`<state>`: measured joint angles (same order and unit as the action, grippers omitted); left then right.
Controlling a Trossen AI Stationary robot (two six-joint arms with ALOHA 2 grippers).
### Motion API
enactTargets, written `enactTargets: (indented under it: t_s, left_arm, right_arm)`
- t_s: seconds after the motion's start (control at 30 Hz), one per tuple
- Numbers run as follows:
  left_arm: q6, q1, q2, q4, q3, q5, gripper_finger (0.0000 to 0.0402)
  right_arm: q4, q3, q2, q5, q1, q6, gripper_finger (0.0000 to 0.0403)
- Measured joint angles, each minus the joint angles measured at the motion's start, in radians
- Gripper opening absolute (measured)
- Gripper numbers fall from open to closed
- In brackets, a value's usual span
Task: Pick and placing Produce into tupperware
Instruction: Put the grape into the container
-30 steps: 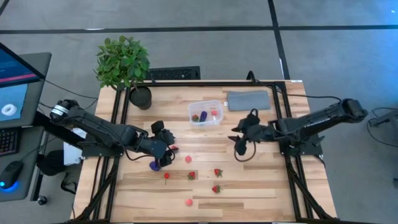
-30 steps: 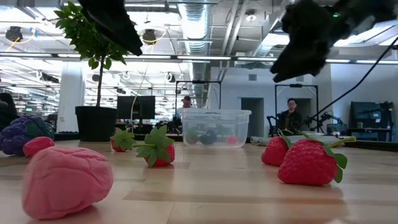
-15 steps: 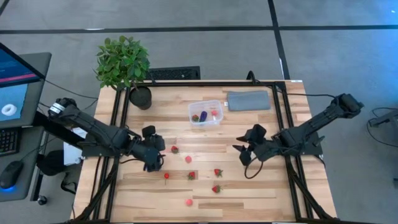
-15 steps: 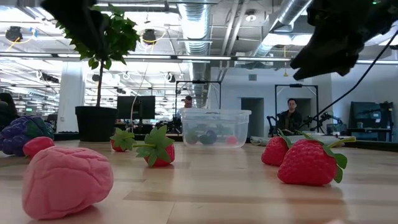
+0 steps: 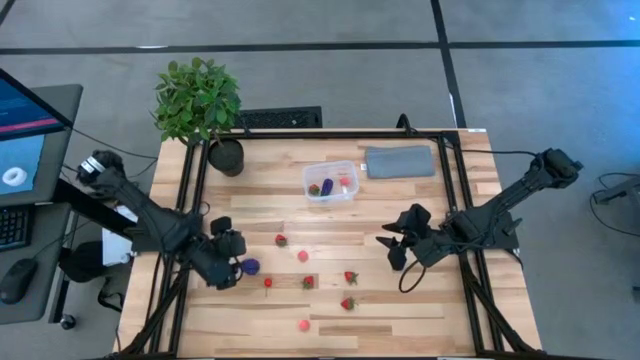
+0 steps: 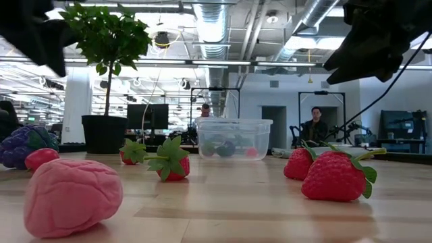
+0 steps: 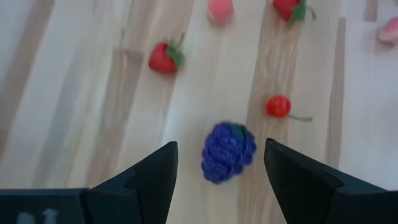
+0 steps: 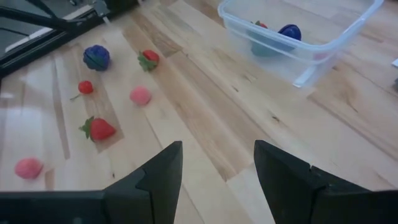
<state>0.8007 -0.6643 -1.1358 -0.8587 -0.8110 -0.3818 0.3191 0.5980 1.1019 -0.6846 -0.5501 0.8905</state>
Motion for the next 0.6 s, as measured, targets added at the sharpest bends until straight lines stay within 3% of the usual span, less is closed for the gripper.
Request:
enactTargets:
  t_s: [0.3, 0.6]
  left_arm:
    - [0.094, -0.132, -0.002, 0.152, 0.126, -0.079, 0.0229]
    - [0.097, -0.155, -0.002, 0.181, 0.189, -0.087, 0.0229]
  right_arm:
    - [-0.002, 0.0, 0.0, 0.001, 0.005, 0.001, 0.0221]
    - [-0.01, 0.0, 0.0, 0.003, 0.009, 0.004, 0.0221]
